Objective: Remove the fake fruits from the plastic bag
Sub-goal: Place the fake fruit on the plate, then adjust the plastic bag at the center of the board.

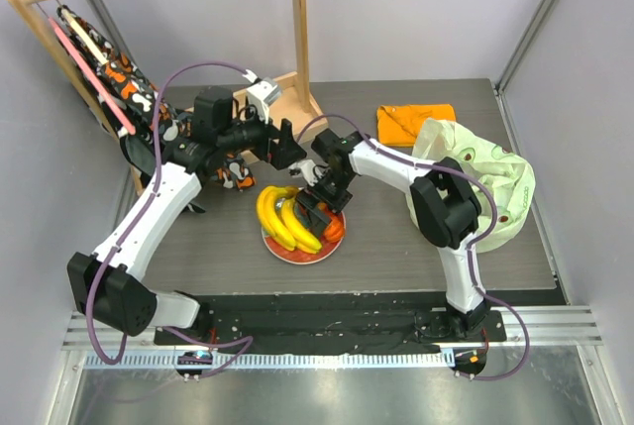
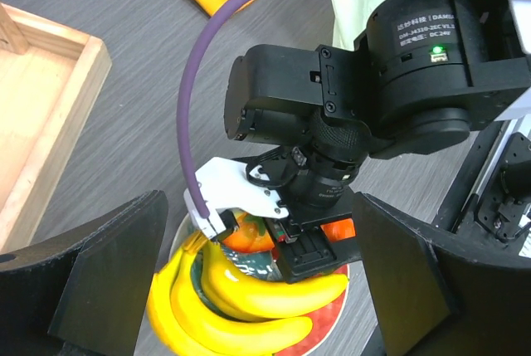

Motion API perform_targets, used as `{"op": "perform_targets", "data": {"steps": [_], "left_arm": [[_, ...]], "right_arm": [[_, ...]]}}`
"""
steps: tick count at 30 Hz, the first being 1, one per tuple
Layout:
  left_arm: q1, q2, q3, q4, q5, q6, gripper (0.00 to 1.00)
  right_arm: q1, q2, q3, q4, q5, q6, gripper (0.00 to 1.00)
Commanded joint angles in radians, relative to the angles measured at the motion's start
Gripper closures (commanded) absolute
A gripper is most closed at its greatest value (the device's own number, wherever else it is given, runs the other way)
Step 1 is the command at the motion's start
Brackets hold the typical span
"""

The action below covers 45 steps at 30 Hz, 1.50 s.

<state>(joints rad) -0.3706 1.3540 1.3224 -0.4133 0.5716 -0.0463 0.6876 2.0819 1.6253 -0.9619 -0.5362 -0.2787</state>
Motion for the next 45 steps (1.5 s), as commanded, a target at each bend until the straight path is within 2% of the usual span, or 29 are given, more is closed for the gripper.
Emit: {"op": "perform_targets", "data": {"steps": [1,12,15,19,21,22,24,26,28,29,30,31,36,39,43,44,45], "left_arm": [[0.006,-0.023,-0.014,0.050,0.034,-0.017,0.02],[0.006,-0.012,-0.022,0.071,0.054,-0.046,0.02],[0.006,-0.004,-0.022,0.071,0.054,-0.046,0.02],[0.006,0.017,0.004,0.071,0.063,-0.056,0.02],[0.004,0.033,0.035,0.071,0.077,-0.067,0.02],[-0.001,0.040,0.046,0.070,0.083,-0.064,0.02],[-0.023,0.068,0.089,0.042,0.083,-0.043,0.02],[-0.050,0.092,0.119,0.019,0.102,0.002,0.02],[-0.106,0.128,0.162,0.001,0.097,0.032,0.02],[-0.126,0.141,0.190,0.001,0.093,0.036,0.02],[-0.148,0.173,0.207,0.002,0.091,0.036,0.02],[-0.200,0.189,0.225,0.004,0.085,0.036,0.02],[-0.364,0.325,0.351,0.016,-0.016,0.068,0.03],[-0.447,0.428,0.423,0.054,-0.090,0.027,0.04],[-0.544,0.519,0.465,0.096,-0.298,-0.064,0.02],[-0.557,0.525,0.451,0.129,-0.412,-0.164,0.01],[-0.556,0.533,0.445,0.140,-0.444,-0.212,0.01]], "right_arm": [[0.007,-0.031,0.027,0.000,0.036,0.010,0.00],[-0.014,-0.184,0.039,-0.110,0.100,-0.036,0.00],[-0.036,-0.223,0.088,-0.262,0.062,-0.091,0.00],[-0.085,-0.282,0.096,-0.343,0.033,-0.139,0.00],[-0.153,-0.309,0.105,-0.337,0.033,-0.129,0.00],[-0.260,-0.318,0.119,-0.336,0.030,-0.105,0.00],[-0.385,-0.327,0.177,-0.322,-0.005,-0.079,0.00],[-0.559,-0.321,0.255,-0.360,-0.071,-0.126,0.00],[-0.643,-0.316,0.280,-0.425,-0.082,-0.177,0.08],[-0.707,-0.328,0.268,-0.440,-0.084,-0.226,0.18],[-0.724,-0.338,0.246,-0.454,-0.068,-0.256,0.23],[-0.735,-0.351,0.216,-0.448,-0.044,-0.279,0.31],[-0.754,-0.546,-0.137,-0.217,0.212,-0.278,0.32],[-0.754,-0.647,-0.292,-0.161,0.277,-0.313,0.32],[-0.754,-0.756,-0.404,-0.208,0.239,-0.382,0.30],[-0.754,-0.775,-0.413,-0.272,0.217,-0.416,0.30],[-0.754,-0.807,-0.423,-0.308,0.199,-0.474,0.30]]}}
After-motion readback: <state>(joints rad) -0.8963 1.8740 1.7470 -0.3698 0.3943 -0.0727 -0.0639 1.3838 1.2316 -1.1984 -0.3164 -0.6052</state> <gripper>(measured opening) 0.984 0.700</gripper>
